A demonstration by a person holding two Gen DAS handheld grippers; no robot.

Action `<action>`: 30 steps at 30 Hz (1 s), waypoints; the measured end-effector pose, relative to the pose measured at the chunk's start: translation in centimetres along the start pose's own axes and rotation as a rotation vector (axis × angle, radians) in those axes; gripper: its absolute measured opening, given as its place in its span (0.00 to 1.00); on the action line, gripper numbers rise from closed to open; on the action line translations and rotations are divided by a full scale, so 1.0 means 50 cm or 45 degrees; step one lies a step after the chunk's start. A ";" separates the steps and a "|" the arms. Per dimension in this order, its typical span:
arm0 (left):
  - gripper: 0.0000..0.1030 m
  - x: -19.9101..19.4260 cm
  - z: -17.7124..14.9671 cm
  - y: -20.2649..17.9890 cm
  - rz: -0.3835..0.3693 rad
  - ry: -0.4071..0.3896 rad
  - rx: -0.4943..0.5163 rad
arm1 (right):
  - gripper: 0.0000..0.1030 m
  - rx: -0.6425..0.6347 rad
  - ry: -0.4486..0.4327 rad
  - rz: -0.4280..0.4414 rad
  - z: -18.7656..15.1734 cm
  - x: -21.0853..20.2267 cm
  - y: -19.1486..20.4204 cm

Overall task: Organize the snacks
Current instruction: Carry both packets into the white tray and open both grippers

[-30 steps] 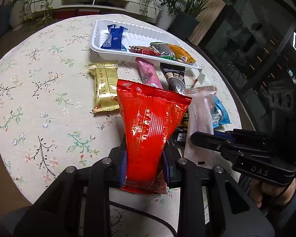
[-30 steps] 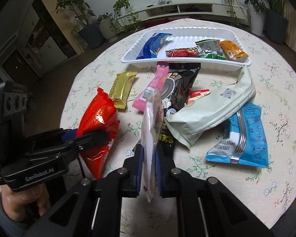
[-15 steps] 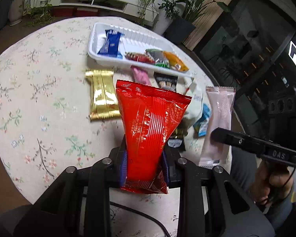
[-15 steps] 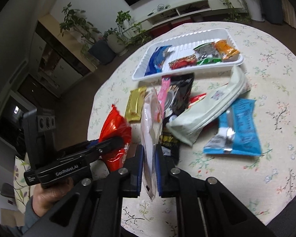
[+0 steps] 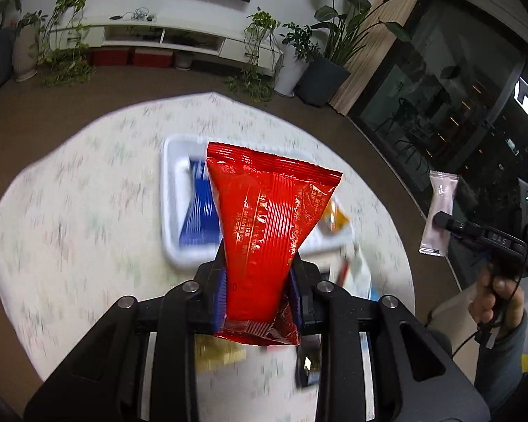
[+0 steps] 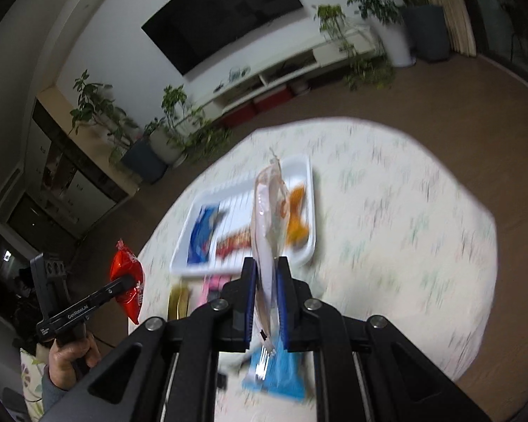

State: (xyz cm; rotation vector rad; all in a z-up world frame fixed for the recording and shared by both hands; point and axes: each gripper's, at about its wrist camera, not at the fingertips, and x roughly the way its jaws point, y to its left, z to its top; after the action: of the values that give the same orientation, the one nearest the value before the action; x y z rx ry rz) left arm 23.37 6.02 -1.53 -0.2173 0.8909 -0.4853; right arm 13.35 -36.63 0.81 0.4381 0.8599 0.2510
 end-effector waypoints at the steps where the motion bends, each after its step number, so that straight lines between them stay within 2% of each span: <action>1: 0.25 0.019 0.032 -0.004 0.006 0.014 0.013 | 0.12 -0.007 0.002 0.007 0.014 0.009 0.004; 5: 0.25 0.086 0.113 -0.013 0.018 0.052 0.026 | 0.12 -0.040 0.044 0.097 0.077 0.080 0.042; 9: 0.25 0.178 0.156 -0.019 0.043 0.122 0.037 | 0.12 -0.100 0.173 0.138 0.107 0.198 0.087; 12: 0.25 0.234 0.159 -0.012 0.066 0.166 0.030 | 0.12 -0.117 0.250 0.108 0.111 0.278 0.095; 18: 0.25 0.306 0.141 -0.001 0.093 0.214 0.014 | 0.12 -0.114 0.367 0.045 0.094 0.382 0.076; 23: 0.25 0.339 0.134 -0.006 0.110 0.227 0.030 | 0.12 -0.126 0.438 0.040 0.074 0.429 0.069; 30: 0.27 0.378 0.127 -0.015 0.112 0.242 0.037 | 0.12 -0.127 0.477 -0.003 0.059 0.459 0.056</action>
State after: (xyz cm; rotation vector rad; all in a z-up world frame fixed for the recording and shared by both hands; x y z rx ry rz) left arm 38.18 -4.03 -10.41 -0.1060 1.0735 -0.4414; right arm 30.03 -26.10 -11.65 0.2999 1.2085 0.3793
